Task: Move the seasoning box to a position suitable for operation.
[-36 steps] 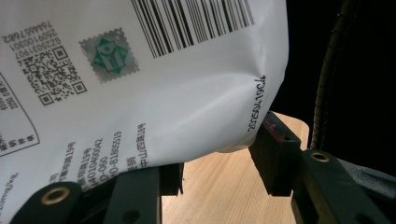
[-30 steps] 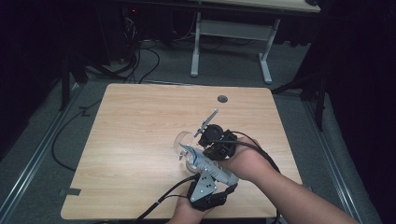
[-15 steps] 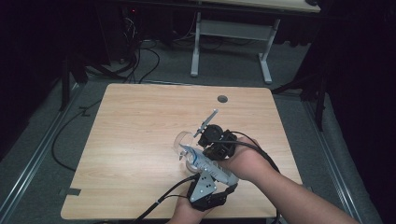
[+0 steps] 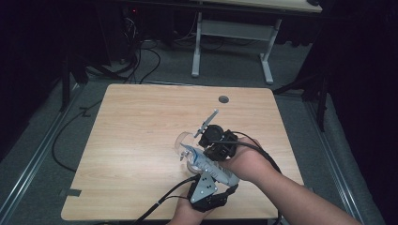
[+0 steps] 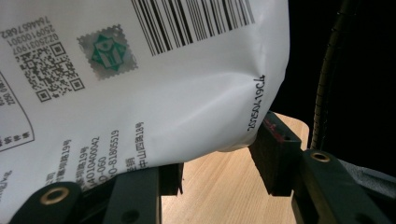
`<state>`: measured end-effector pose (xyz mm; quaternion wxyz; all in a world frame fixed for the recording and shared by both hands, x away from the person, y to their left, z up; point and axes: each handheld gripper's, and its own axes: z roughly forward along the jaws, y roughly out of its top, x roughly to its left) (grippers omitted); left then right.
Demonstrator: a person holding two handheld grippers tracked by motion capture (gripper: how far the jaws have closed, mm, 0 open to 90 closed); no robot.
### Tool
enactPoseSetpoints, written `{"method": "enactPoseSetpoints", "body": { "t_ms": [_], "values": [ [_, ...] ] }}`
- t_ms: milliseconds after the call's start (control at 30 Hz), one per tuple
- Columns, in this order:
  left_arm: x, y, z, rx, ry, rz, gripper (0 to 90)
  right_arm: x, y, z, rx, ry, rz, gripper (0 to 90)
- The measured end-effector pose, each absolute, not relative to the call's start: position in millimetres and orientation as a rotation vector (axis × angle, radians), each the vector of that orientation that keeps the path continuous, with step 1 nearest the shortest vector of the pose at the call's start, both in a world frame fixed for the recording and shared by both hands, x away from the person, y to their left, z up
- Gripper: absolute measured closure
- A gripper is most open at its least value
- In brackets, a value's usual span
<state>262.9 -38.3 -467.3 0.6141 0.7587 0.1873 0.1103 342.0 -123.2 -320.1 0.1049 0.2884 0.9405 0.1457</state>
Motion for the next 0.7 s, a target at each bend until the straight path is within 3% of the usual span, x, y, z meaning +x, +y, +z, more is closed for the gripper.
{"method": "enactPoseSetpoints", "body": {
  "t_ms": [700],
  "values": [
    [259.2,-39.4,-472.7,1.773,0.417,0.255,57.4,337.7,-128.4,-321.8,0.854,2.774,0.433,89.8]
  ]
}}
